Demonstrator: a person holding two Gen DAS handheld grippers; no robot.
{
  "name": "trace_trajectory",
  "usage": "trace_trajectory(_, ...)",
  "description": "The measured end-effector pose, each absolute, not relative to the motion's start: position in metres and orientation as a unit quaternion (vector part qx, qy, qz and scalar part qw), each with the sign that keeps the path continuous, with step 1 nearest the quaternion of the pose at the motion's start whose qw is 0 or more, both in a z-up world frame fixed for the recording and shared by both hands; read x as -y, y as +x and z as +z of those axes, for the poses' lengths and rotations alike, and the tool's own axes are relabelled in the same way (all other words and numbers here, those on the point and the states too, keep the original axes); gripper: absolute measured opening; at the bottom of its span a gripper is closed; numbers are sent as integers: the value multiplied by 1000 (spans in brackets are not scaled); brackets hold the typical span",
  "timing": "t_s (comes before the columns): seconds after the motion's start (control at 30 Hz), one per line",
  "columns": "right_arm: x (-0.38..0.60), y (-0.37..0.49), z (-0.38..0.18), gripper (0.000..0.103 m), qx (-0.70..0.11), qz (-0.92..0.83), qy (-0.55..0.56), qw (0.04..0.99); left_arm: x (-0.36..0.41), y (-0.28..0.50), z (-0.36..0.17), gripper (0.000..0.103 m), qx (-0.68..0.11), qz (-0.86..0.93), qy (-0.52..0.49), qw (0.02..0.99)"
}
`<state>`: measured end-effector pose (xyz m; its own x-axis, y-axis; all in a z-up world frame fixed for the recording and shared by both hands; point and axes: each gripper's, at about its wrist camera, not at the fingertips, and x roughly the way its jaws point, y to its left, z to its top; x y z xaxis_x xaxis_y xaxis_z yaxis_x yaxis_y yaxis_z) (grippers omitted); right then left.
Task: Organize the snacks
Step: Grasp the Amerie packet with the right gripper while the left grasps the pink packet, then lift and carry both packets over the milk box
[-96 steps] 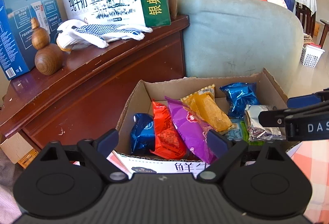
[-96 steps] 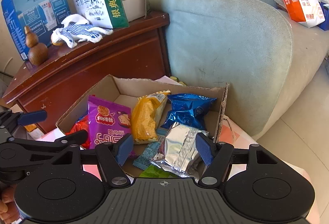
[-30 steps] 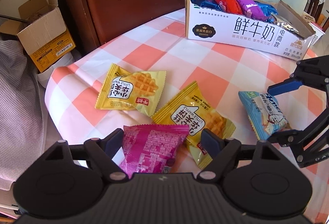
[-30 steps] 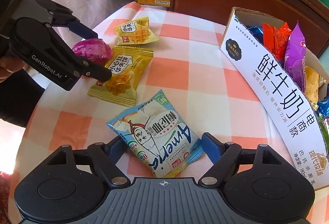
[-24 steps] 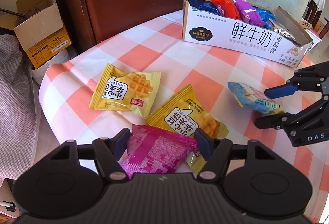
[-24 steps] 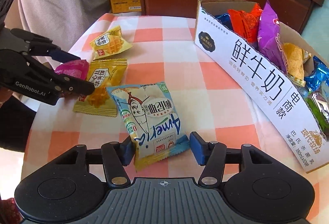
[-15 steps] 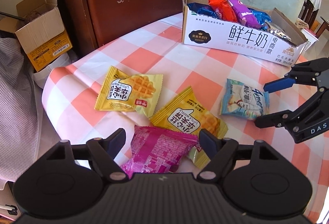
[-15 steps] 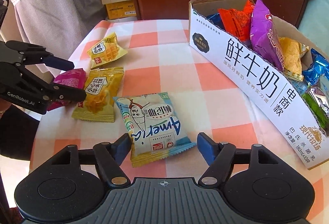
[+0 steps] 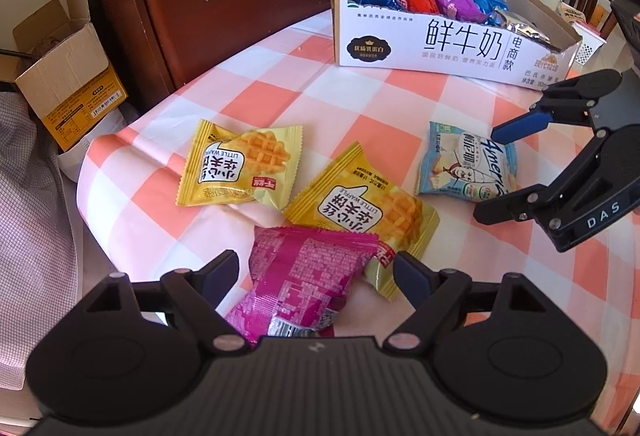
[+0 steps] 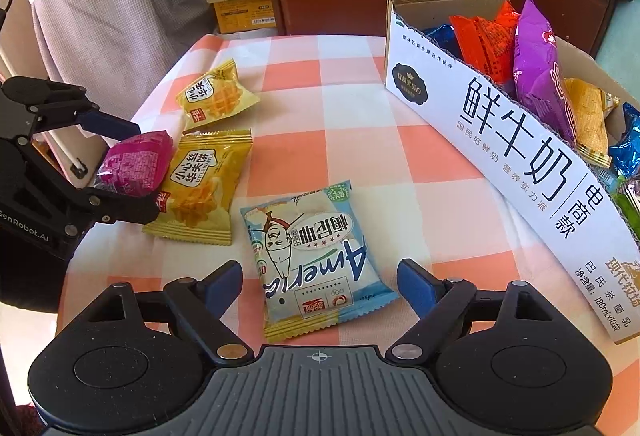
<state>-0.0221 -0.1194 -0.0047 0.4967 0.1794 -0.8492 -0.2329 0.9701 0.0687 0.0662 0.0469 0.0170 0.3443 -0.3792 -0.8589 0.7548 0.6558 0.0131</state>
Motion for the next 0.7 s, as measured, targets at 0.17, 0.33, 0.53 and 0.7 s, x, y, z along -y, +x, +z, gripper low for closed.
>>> trace_trajectory(0.17, 117, -23, -5, 82, -483, 120, -31, 867, -46, 64, 12, 78, -449, -358, 222, 788)
trace_trajectory(0.33, 116, -26, -3, 61, -474, 120, -45, 871, -45, 62, 11, 55, -461, -377, 213, 775)
trace_trajectory(0.53, 117, -27, 0, 51, -468, 120, -39, 875, -45, 62, 15, 42, -453, -375, 217, 779)
trace_trajectory(0.7, 114, -31, 5, 50, -457, 120, -46, 880, -46, 63, 23, 41, -442, -368, 215, 789)
